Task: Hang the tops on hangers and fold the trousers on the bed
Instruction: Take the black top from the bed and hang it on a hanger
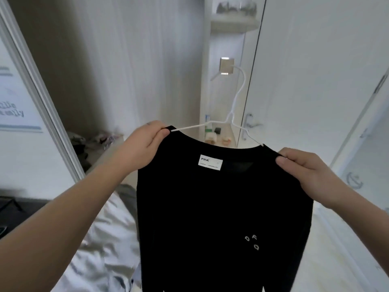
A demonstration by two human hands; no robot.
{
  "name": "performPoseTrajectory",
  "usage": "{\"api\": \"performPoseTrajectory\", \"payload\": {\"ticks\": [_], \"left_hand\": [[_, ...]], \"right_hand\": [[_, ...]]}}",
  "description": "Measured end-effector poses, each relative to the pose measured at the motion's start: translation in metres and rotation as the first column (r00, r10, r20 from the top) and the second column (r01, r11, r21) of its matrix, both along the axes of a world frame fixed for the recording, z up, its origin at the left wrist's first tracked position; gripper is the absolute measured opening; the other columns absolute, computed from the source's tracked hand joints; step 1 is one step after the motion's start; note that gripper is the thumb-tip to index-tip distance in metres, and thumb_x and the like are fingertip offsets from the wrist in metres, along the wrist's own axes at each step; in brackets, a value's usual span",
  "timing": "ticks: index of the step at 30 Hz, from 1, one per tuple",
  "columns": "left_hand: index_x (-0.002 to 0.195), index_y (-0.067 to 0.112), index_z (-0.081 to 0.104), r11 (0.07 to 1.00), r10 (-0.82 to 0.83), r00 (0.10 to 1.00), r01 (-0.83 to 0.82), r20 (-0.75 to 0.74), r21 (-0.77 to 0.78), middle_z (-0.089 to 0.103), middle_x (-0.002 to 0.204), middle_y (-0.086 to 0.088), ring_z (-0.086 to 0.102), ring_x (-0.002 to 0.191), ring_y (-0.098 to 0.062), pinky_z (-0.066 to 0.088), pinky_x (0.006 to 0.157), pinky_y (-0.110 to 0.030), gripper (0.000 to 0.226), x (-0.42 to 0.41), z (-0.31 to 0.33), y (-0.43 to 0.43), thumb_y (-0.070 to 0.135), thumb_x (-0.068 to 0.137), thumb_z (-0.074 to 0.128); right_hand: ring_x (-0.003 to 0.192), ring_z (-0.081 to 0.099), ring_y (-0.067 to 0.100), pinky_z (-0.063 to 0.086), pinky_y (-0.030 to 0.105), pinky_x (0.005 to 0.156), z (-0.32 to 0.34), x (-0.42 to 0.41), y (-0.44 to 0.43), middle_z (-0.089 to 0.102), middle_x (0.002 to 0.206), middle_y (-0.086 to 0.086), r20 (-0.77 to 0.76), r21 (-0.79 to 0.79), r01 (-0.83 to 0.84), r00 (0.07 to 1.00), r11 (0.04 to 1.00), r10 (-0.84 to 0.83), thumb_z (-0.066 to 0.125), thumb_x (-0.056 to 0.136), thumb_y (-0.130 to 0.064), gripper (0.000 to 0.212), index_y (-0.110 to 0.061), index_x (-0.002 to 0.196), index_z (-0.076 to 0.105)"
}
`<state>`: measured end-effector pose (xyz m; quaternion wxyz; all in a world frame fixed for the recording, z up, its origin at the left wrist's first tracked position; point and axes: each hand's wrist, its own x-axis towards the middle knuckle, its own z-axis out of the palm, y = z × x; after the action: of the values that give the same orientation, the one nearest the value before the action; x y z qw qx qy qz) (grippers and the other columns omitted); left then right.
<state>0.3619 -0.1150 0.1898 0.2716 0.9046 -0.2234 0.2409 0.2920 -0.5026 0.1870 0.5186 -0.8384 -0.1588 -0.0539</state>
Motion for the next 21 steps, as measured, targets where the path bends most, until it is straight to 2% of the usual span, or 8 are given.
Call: {"api": "performPoseTrajectory", "payload": {"ticks": [3,5,8,10,12,15,19,21], "left_hand": [[0.091,0.011,0.055,0.999,0.035,0.998,-0.036,0.061,0.018,0.057,0.084,-0.004,0.052,0.084,-0.026,0.041,0.079,-0.040,0.028,0.058,0.029,0.022,0.025,0.108,0.038],[0.092,0.015,0.054,0.996,0.084,0.992,-0.084,0.097,-0.010,0.057,0.088,-0.003,0.051,0.090,-0.027,0.042,0.083,-0.043,0.025,0.095,0.048,0.037,0.027,0.107,0.038],[0.107,0.016,0.062,0.983,0.174,0.973,-0.164,0.149,-0.080,0.062,0.109,-0.005,0.051,0.106,-0.031,0.040,0.092,-0.042,0.027,0.144,0.078,0.062,0.032,0.106,0.041],[0.122,0.022,0.063,0.975,0.204,0.964,-0.184,0.172,-0.128,0.061,0.124,-0.002,0.049,0.119,-0.030,0.038,0.100,-0.043,0.028,0.170,0.098,0.079,0.036,0.105,0.046],[0.134,0.025,0.058,0.977,0.156,0.974,-0.127,0.163,-0.172,0.057,0.136,-0.001,0.046,0.130,-0.029,0.036,0.110,-0.044,0.035,0.191,0.119,0.097,0.040,0.103,0.051],[0.145,0.026,0.048,0.977,0.061,0.991,-0.035,0.117,-0.212,0.050,0.147,0.001,0.042,0.138,-0.024,0.033,0.117,-0.046,0.048,0.212,0.146,0.121,0.044,0.101,0.053],[0.146,0.026,0.048,0.955,0.002,0.995,0.029,0.105,-0.295,0.049,0.149,0.004,0.042,0.139,-0.015,0.033,0.117,-0.035,0.050,0.226,0.179,0.142,0.046,0.101,0.053],[0.140,0.028,0.053,0.938,-0.019,0.993,0.057,0.114,-0.341,0.054,0.142,0.007,0.047,0.131,-0.007,0.035,0.109,-0.026,0.044,0.229,0.194,0.149,0.047,0.100,0.054]], "right_hand": [[0.053,0.047,0.010,0.038,0.015,0.049,0.044,0.029,0.033,0.050,0.063,0.000,-0.060,0.098,-0.051,0.997,0.994,0.057,0.053,0.100,-0.019,0.027,-0.011,0.075,0.062],[0.054,0.049,0.012,0.040,0.016,0.049,0.072,0.049,0.062,0.052,0.064,0.003,-0.043,0.194,-0.039,0.998,0.980,0.048,0.056,0.095,-0.021,0.025,-0.003,0.078,0.059],[0.059,0.048,0.019,0.038,0.024,0.053,0.105,0.080,0.112,0.049,0.069,0.011,0.015,0.276,-0.018,1.000,0.961,0.015,0.057,0.095,-0.021,0.030,0.004,0.080,0.053],[0.056,0.047,0.016,0.038,0.023,0.050,0.122,0.099,0.143,0.050,0.066,0.007,0.034,0.307,-0.021,0.999,0.952,0.011,0.054,0.099,-0.020,0.032,-0.008,0.070,0.058],[0.051,0.046,0.013,0.038,0.020,0.047,0.139,0.118,0.175,0.049,0.060,0.001,0.058,0.334,-0.025,0.998,0.942,0.006,0.053,0.101,-0.021,0.039,-0.018,0.062,0.058],[0.050,0.050,0.012,0.041,0.020,0.046,0.162,0.147,0.220,0.054,0.060,0.001,0.098,0.375,-0.024,0.995,0.927,-0.014,0.052,0.102,-0.020,0.038,-0.018,0.065,0.061],[0.054,0.056,0.013,0.045,0.021,0.049,0.194,0.193,0.278,0.059,0.063,0.004,0.135,0.393,0.018,0.988,0.919,-0.077,0.052,0.102,-0.020,0.029,-0.012,0.077,0.063],[0.054,0.054,0.015,0.043,0.020,0.048,0.211,0.218,0.303,0.057,0.064,0.006,0.155,0.401,0.033,0.982,0.916,-0.103,0.052,0.102,-0.020,0.025,-0.010,0.081,0.062]]}}
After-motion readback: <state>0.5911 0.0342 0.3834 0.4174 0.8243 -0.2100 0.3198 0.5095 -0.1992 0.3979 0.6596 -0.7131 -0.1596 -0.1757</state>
